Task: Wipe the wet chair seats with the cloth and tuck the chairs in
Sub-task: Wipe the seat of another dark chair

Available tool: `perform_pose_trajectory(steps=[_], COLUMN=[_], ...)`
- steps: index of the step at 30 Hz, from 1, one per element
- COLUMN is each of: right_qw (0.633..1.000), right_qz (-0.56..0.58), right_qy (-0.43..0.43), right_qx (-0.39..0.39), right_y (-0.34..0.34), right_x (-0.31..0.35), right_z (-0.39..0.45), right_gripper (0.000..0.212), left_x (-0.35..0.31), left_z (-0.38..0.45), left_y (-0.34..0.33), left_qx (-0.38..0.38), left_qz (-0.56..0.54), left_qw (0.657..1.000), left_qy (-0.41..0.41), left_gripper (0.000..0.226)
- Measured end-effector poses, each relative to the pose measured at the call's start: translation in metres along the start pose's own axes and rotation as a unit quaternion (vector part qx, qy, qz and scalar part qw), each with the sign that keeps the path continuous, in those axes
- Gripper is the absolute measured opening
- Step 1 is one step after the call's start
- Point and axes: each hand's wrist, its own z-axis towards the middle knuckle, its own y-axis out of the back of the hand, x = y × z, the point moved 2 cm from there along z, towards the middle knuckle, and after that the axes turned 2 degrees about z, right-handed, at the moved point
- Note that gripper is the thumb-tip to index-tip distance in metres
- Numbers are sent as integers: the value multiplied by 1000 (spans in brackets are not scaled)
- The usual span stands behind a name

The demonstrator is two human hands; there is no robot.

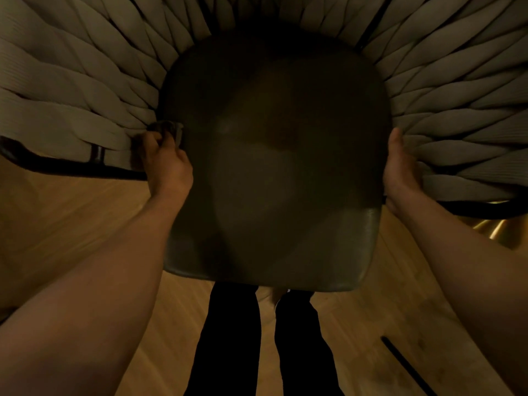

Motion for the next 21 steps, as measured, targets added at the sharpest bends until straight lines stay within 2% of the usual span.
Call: perform_pose_trajectory(steps=[1,4,9,12,15,19,21], right_qw=[1000,999,995,991,991,991,992], right_qz=[17,47,87,108,121,117,112], right_qy=[-2,-8,-35,-32,-24,-27,-31], right_qx=[3,18,37,71,59,56,53], right_y=[4,11,11,11,9,4,4], right_x=[-9,-31,-8,6,-2,-18,-14], right_z=[16,45,7,-9,4,27,19], right_gripper=[117,117,127,120,138,127,131], left_x=[-4,-20,-69,-98,-124,-162,-181], left_z=[-1,-7,-26,-42,-57,-79,-91], left_y=[-1,-5,-20,-33,-44,-59,-67], left_qx=[-1,7,34,47,49,69,85], left_qz=[1,6,3,7,5,-12,-16], left_qw=[1000,999,994,991,990,982,978], left_qy=[-12,-47,-107,-125,-131,-175,-190], left_gripper=[26,27,47,52,53,52,54])
